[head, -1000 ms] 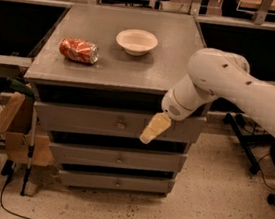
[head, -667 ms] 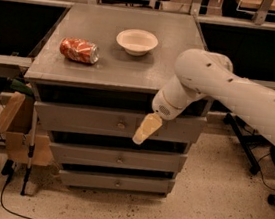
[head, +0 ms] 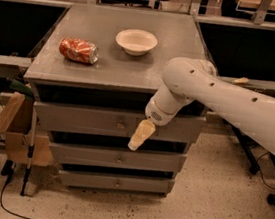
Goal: Open top drawer
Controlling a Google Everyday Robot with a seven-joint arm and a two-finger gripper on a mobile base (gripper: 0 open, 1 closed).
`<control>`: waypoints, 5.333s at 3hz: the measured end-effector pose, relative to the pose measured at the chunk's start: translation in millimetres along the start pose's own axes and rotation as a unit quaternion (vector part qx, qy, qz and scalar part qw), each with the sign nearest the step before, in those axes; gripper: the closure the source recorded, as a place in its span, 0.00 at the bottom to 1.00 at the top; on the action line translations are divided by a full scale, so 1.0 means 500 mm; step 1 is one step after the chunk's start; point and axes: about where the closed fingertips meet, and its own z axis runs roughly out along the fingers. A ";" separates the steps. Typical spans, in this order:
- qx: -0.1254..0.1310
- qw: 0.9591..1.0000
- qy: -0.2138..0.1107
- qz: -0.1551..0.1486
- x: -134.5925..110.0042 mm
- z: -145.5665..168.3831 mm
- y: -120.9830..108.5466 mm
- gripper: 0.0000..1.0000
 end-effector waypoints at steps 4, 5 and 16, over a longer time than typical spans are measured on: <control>0.092 0.991 -0.101 -0.009 -0.057 -0.020 -0.015 0.00; 0.067 0.993 -0.099 -0.019 -0.071 0.008 -0.027 0.00; 0.062 0.995 -0.077 -0.011 0.126 0.005 0.061 0.00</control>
Offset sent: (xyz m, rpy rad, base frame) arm 0.0079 0.0094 0.0263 0.1018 -0.2955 -0.0970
